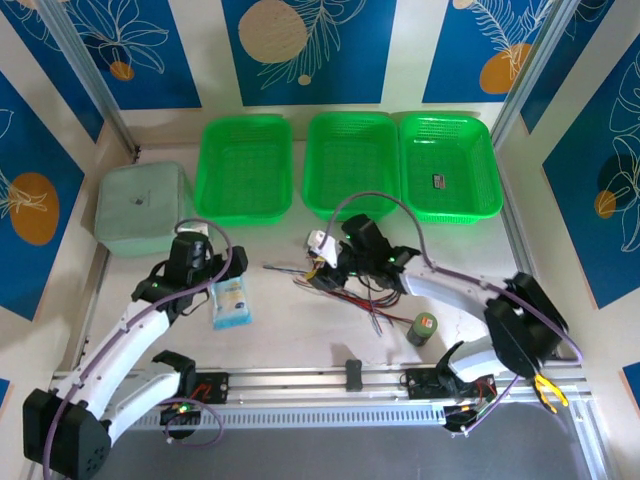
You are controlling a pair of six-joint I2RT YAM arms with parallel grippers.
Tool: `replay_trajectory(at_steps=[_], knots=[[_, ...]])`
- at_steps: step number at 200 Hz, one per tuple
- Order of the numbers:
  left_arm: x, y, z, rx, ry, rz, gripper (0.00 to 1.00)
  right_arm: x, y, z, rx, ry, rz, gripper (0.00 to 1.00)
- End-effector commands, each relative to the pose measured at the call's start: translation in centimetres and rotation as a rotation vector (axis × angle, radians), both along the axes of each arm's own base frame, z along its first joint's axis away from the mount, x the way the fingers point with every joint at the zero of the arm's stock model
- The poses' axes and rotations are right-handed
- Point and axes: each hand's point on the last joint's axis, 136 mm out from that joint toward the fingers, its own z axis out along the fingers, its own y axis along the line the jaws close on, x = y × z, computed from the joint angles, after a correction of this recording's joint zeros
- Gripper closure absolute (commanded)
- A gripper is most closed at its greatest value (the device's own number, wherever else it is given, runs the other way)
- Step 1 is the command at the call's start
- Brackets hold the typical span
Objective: Untangle the cables
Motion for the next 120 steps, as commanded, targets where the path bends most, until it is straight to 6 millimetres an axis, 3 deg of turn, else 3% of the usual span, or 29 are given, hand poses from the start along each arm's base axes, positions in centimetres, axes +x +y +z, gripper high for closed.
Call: replay_trajectory(at_steps=[1, 43, 64, 91, 120], knots=[[-0.9, -1.2, -1.3, -0.126, 0.072, 0.026, 0.00, -0.4, 2.3, -0.2, 0.015, 0.022, 0.134, 0.54], [-0.9, -1.1, -2.5, -0.207, 0.076, 0.089, 0.04, 2.0, 6.7, -3.2, 0.056, 0.130, 0.159, 0.67], [-1.1, -0.6, -2.5, -0.229, 0.088, 0.109, 0.08, 2.6, 8.4, -4.6, 0.047, 0.140, 0.182, 0.68], [-1.7, -0.2, -3.0, -0.251, 0.132, 0.114, 0.09, 3.3, 9.5, -7.1, -0.040, 0.119, 0.204, 0.67], [-2.1, 0.0, -3.2, -0.263, 0.147, 0.116, 0.11, 3.1, 9.3, -9.1, -0.150, 0.159, 0.220, 0.68]])
